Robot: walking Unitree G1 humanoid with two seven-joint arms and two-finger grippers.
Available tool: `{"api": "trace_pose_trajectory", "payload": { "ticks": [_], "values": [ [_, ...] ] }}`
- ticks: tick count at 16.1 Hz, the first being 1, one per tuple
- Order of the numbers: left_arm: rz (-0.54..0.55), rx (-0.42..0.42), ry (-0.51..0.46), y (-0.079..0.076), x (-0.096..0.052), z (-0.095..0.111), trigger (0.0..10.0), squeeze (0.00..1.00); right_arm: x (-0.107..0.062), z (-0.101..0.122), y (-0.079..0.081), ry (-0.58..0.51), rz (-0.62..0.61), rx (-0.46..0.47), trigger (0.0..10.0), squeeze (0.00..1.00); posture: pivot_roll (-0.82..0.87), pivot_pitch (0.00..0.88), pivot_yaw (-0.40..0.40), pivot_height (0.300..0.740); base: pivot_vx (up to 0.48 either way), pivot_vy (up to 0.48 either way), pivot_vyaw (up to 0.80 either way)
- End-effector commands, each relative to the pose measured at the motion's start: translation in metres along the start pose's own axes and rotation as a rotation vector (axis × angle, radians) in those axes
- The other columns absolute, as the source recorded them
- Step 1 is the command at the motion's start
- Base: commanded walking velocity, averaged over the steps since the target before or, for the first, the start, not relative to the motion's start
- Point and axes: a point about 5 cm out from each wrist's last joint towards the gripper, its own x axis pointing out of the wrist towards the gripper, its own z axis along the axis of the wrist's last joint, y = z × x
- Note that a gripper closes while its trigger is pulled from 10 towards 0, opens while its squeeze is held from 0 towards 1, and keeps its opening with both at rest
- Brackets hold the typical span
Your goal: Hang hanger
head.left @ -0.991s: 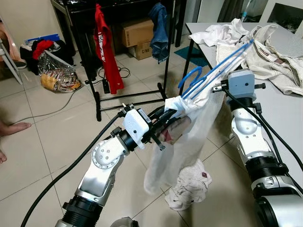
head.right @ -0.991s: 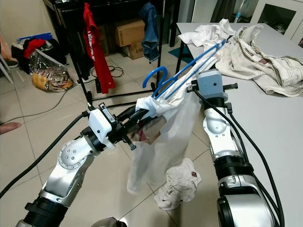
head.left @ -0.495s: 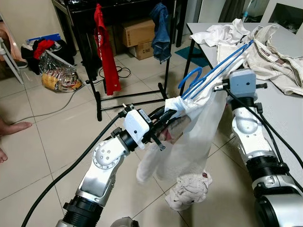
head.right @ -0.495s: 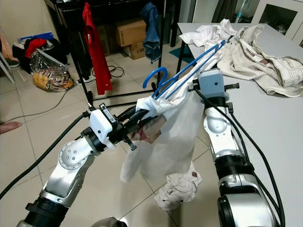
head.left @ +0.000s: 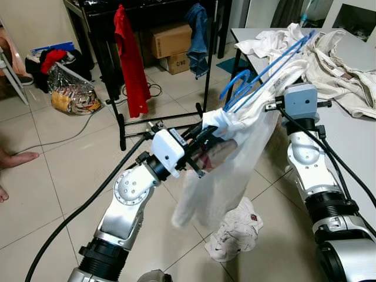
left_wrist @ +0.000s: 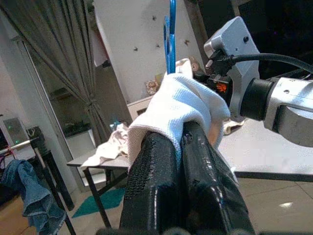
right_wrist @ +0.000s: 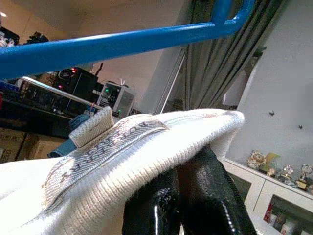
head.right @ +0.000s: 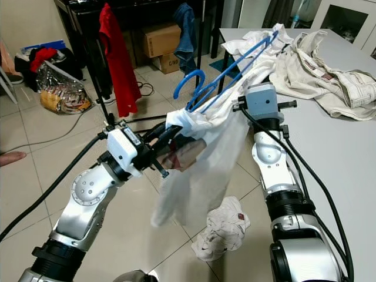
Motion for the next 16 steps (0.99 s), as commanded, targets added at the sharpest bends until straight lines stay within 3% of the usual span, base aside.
{"api": "trace_pose_trajectory", "payload": {
  "ticks": [1, 16],
  "values": [
    [0.010, 0.012, -0.017, 0.0023, 0.0000, 0.0039, 10.0, 0.00, 0.0009, 0.0027, -0.0014, -0.019, 0.000, -0.001, 10.0, 0.00, 0.03, 0.000, 0.021, 0.723, 0.000, 0.000, 0.00],
    [0.010, 0.007, -0.010, 0.0018, -0.0010, 0.0025, 10.0, 0.00, 0.0001, 0.0023, -0.0013, -0.019, 0.001, -0.002, 10.0, 0.00, 0.03, 0.000, 0.021, 0.723, 0.000, 0.000, 0.00]
  ]
}}
